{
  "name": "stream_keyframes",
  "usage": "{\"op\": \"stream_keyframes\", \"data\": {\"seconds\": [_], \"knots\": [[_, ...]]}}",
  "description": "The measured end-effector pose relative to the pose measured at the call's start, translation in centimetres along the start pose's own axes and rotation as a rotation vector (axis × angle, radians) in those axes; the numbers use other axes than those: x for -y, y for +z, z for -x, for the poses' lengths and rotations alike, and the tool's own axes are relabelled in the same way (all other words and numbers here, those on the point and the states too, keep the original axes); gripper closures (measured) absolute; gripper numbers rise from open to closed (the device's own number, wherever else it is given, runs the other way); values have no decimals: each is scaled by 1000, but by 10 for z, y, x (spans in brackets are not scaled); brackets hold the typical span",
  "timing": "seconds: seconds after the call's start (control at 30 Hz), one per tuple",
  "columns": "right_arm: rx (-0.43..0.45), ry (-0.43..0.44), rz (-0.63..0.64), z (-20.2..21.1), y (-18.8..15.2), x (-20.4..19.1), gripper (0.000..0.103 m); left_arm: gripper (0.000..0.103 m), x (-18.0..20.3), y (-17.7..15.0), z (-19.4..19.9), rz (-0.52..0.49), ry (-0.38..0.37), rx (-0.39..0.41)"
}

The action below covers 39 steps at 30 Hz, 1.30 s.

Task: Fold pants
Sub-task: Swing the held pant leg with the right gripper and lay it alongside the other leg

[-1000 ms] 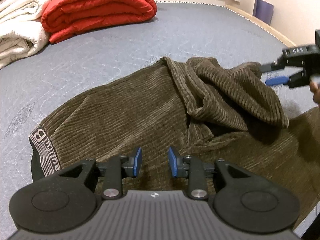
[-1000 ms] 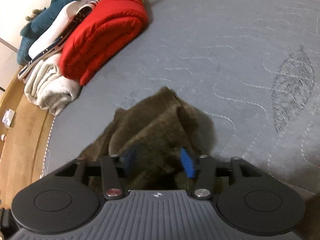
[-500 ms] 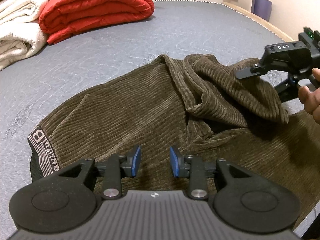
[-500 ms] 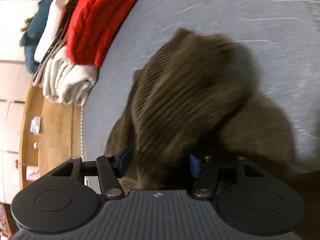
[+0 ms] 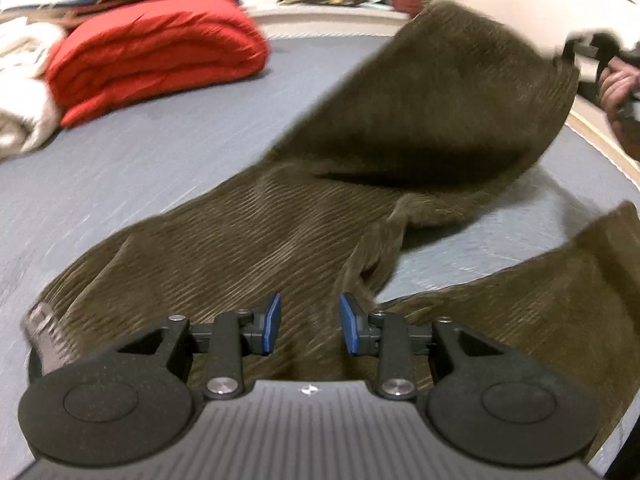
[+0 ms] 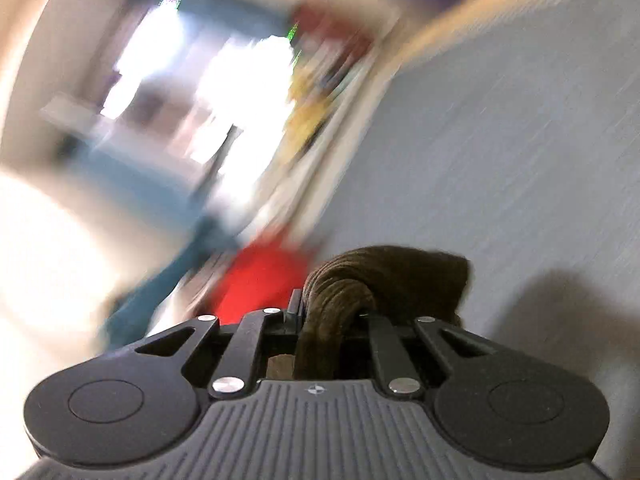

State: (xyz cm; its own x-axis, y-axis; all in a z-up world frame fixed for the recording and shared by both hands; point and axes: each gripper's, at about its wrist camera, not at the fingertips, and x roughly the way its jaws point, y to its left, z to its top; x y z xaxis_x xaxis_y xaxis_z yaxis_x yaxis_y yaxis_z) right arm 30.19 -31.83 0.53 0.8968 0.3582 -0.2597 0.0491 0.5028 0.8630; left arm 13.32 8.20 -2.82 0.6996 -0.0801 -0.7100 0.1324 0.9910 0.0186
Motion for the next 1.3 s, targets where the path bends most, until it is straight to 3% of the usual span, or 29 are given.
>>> {"op": "stream_keyframes", "data": {"seconds": [0.07,0.13,0.23,0.4,0.53,0.57,0.6,0.63,0.7,0.77,0.87,0.93,0.97,1.03,1.1,1.13,1.2,1.23,1.3], "knots": [[48,-277,7,4,24,37,90,67,11,2,-7,-39,-31,21],[-1,-393,-39,1,28,76,88,64,19,7,-17,-62,-63,43],[-88,-489,-52,-8,24,105,82,51,31,12,-38,-84,-88,37],[-125,-466,-131,-12,25,127,68,45,43,12,-72,-123,-114,-22],[-74,-438,-209,-6,37,145,67,45,42,11,-94,-136,-72,-75],[-53,-442,-225,-4,42,149,67,49,39,10,-99,-130,-50,-99],[-41,-459,-228,-2,46,152,67,62,36,10,-104,-123,-25,-128],[-37,-476,-222,-5,49,155,67,67,33,10,-107,-118,-15,-149],[-29,-508,-187,-6,56,159,68,83,24,12,-101,-90,-34,-134],[-18,-513,-154,-7,62,159,96,88,15,16,-90,-91,-12,-104],[50,-497,-47,-2,74,132,97,89,-6,22,-78,-36,-43,-88],[97,-503,51,3,81,108,97,90,-12,19,-73,-64,-70,-102],[120,-526,110,7,84,100,97,90,-11,17,-73,-107,-94,-132],[117,-670,149,10,86,113,97,85,-8,8,-73,-166,-155,-186],[60,-809,55,13,84,147,96,64,-4,4,-68,-182,-174,-200],[30,-871,-12,16,82,165,96,62,-5,5,-62,-187,-190,-185],[67,-827,-81,28,82,177,96,53,-11,9,-43,-172,-231,-124],[56,-845,-45,27,85,169,89,50,-22,11,-32,-136,-258,-89],[91,-867,65,28,86,145,88,48,-43,15,-19,-47,-303,-47]]}}
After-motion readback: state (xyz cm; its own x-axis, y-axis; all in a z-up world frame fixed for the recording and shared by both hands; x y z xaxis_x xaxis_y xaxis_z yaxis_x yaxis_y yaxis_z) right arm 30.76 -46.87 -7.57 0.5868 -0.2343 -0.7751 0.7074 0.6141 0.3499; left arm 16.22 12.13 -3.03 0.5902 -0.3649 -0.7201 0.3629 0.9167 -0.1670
